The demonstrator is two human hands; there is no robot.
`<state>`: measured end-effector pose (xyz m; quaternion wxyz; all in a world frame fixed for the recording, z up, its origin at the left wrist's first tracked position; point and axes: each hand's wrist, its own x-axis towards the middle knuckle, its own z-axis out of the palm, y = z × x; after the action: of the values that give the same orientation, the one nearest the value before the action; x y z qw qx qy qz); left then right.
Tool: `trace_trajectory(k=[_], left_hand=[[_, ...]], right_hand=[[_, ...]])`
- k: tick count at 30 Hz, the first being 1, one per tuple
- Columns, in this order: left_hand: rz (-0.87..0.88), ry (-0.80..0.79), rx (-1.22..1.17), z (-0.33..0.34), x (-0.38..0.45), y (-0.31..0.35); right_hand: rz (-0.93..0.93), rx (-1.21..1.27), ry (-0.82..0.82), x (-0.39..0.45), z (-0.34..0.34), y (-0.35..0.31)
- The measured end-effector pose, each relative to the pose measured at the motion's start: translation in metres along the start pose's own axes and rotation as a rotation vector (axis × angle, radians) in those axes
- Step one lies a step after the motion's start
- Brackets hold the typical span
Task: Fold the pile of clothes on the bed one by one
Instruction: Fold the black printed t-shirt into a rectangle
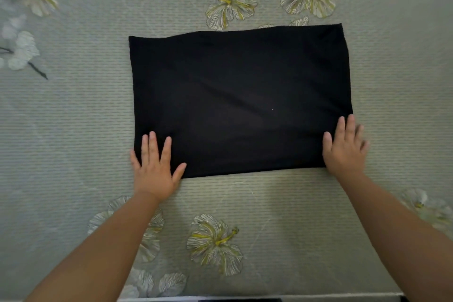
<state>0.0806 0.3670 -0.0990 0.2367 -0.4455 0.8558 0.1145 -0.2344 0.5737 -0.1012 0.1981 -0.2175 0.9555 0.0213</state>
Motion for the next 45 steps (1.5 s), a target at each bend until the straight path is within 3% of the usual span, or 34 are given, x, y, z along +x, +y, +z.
trace_trajectory(k=[5, 9, 16, 22, 26, 36, 39, 45], left_hand=[[0.056, 0.028, 0.056, -0.033, 0.006, 0.024], [0.306, 0.049, 0.125, -0.067, 0.043, 0.087], [0.704, 0.052, 0.209, -0.112, 0.126, 0.241], [0.861, 0.096, 0.364, -0.137, 0.179, 0.322], [0.91, 0.067, 0.474, -0.153, 0.207, 0.347], [0.998, 0.187, 0.621, -0.171, 0.223, 0.373], [0.974, 0.166, 0.664, -0.168, 0.212, 0.379], [1.092, 0.055, 0.879, -0.171, 0.205, 0.376]], right_hand=[[0.181, 0.25, 0.189, -0.006, -0.019, -0.006], [0.382, 0.239, 0.102, -0.004, -0.028, -0.006], [0.404, 0.33, -0.001, 0.01, -0.028, 0.002], [0.413, 0.406, 0.017, 0.013, -0.021, 0.008], [0.353, 0.383, 0.004, 0.013, -0.018, 0.014], [0.291, 0.394, 0.047, 0.013, -0.013, 0.018], [0.293, 0.404, 0.047, 0.012, -0.014, 0.018], [0.355, 0.463, 0.057, 0.012, -0.018, 0.011]])
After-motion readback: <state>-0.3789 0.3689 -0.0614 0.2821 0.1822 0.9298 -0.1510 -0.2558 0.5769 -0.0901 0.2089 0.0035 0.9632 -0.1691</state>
